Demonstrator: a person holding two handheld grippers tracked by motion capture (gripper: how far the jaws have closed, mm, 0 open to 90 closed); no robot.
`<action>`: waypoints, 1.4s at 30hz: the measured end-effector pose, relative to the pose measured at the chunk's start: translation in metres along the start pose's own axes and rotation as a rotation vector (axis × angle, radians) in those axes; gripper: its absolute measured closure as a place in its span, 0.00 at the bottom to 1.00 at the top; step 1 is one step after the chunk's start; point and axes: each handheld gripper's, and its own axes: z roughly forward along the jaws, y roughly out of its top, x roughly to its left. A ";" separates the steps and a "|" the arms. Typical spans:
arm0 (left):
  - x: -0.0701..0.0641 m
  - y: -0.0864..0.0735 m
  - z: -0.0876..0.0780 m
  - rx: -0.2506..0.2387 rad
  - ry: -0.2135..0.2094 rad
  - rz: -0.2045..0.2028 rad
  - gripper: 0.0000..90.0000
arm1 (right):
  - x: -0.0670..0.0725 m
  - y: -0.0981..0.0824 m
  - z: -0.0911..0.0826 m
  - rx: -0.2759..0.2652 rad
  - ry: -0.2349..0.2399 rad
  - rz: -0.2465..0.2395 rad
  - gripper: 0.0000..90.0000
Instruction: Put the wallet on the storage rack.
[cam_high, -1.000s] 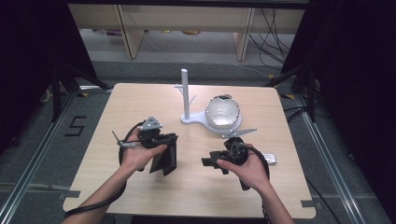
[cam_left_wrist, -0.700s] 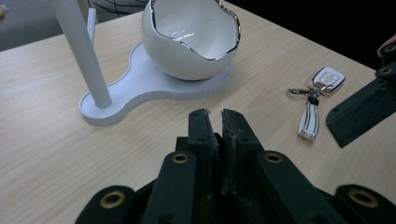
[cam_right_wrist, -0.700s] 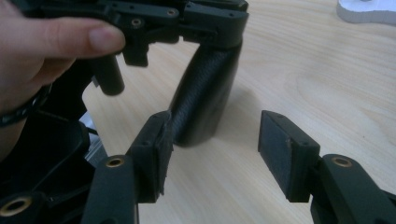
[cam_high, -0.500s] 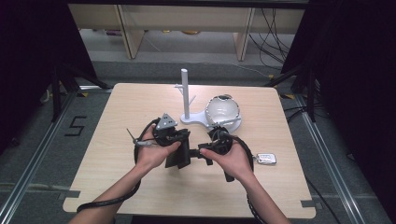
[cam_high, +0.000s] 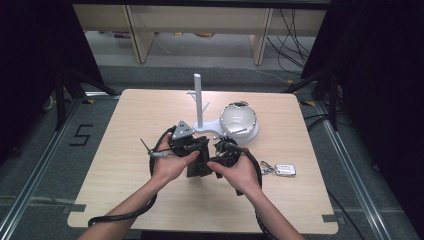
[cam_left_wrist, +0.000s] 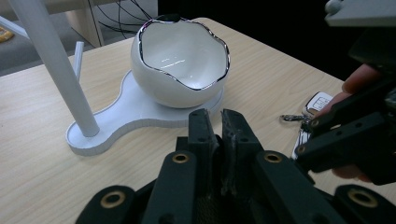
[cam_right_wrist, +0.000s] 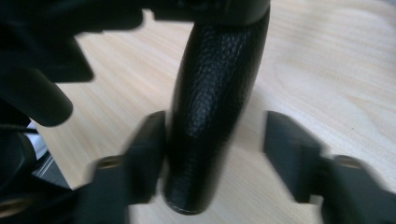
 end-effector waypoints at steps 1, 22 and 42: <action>0.000 0.000 0.000 0.000 0.000 0.000 0.91 | 0.000 0.000 0.000 0.000 0.000 0.000 0.64; 0.029 -0.036 -0.052 -0.094 0.064 0.129 0.39 | -0.044 0.002 -0.063 0.120 -0.170 -0.362 0.87; 0.038 -0.100 -0.058 -0.046 0.117 0.131 0.38 | -0.082 0.025 -0.113 0.165 -0.303 -0.576 0.86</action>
